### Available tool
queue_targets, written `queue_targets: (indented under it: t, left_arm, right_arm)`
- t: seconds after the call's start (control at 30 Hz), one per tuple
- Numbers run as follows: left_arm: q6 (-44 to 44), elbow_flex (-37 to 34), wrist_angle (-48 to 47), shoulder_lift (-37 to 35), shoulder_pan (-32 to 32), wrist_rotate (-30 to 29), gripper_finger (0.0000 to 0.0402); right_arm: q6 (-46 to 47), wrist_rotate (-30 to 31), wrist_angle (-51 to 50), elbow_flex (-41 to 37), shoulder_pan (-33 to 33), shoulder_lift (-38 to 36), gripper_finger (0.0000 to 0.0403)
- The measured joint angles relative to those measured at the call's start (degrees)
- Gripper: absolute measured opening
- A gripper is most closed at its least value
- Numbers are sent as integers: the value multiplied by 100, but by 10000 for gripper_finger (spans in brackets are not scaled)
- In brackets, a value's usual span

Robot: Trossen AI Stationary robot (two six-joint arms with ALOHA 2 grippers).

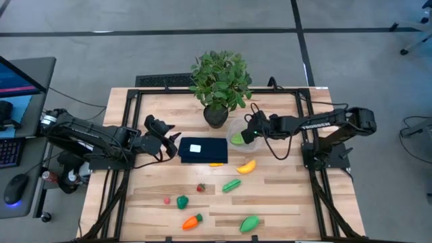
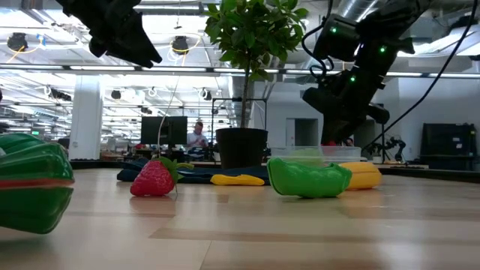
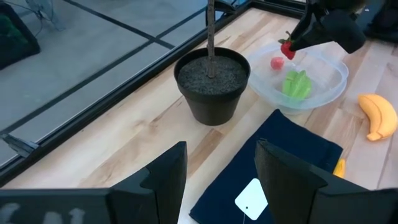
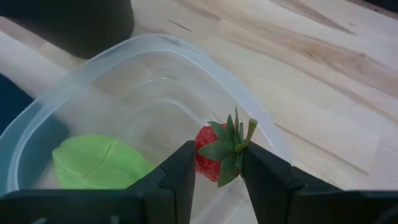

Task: Pick and placing Produce into tupperware
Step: Put the red strawberry into the transparent container, then put the yellow corn into the transparent container

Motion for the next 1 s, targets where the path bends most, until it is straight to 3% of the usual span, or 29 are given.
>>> queue_targets:
  t: [0.73, 1.0]
  left_arm:
    - [-10, 0, -1, 0, 1, -181, 180]
    - [-12, 0, 12, 0, 1, 21, 180]
  right_arm:
    - [-148, -10, 22, 0, 2, 0, 176]
    - [-403, -417, -54, -2, 265, -468, 183]
